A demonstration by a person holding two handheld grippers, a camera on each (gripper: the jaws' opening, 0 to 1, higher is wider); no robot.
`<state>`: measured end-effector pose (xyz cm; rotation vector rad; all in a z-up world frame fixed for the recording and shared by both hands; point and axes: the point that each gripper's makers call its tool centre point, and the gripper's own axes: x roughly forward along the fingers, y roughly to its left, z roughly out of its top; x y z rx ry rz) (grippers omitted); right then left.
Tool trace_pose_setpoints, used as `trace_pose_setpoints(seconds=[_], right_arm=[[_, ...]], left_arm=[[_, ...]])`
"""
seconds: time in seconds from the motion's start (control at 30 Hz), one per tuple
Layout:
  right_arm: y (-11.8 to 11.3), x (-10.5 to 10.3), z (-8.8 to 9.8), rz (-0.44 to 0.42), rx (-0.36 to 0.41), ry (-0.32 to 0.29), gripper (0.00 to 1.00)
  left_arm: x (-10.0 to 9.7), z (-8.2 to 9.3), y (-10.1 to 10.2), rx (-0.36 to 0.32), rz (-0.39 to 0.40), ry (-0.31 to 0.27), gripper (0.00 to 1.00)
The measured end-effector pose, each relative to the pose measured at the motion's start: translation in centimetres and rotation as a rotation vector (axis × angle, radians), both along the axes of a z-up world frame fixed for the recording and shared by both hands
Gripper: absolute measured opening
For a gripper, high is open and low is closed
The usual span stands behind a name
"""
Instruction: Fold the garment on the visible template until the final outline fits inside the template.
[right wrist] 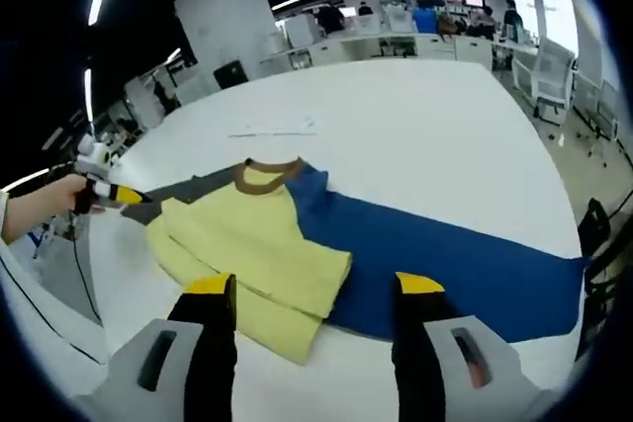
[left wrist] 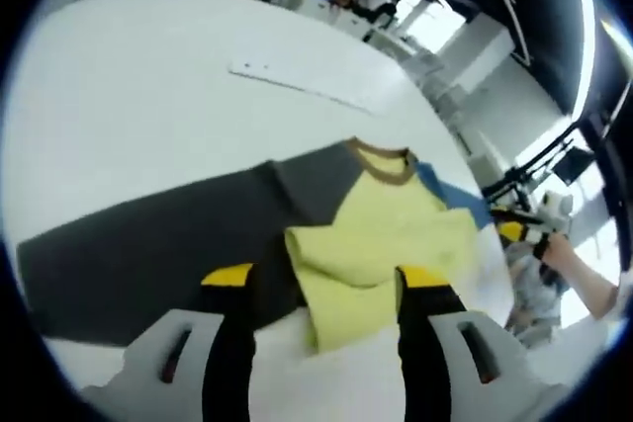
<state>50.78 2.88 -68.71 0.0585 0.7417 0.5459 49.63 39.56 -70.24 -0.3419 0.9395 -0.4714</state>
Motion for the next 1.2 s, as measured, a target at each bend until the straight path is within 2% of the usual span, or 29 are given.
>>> trace_pose_setpoints(seconds=[0.2,0.5,0.67,1.2], right_arm=[[0.1,-1.5,1.4,0.007,0.014,-0.007,0.74],[0.4,-3.6,3.1,0.006,0.048,-0.018,0.83],[1.0,-4.8,4.1,0.015,0.100,-0.009,0.90],[0.3,-8.4,6.6,0.027,0.113,-0.028,0.99]], left_arm=[[-1.5,1.5,-0.2,0.017,-0.040,-0.032,0.66],[-3.9,3.4,-0.9,-0.011,-0.055,-0.056,0.78],[-5.1,4.3,-1.1,-0.001,-0.083,-0.076,0.84],[-9.4,6.9,-1.2,-0.015,-0.113,-0.104,0.99]])
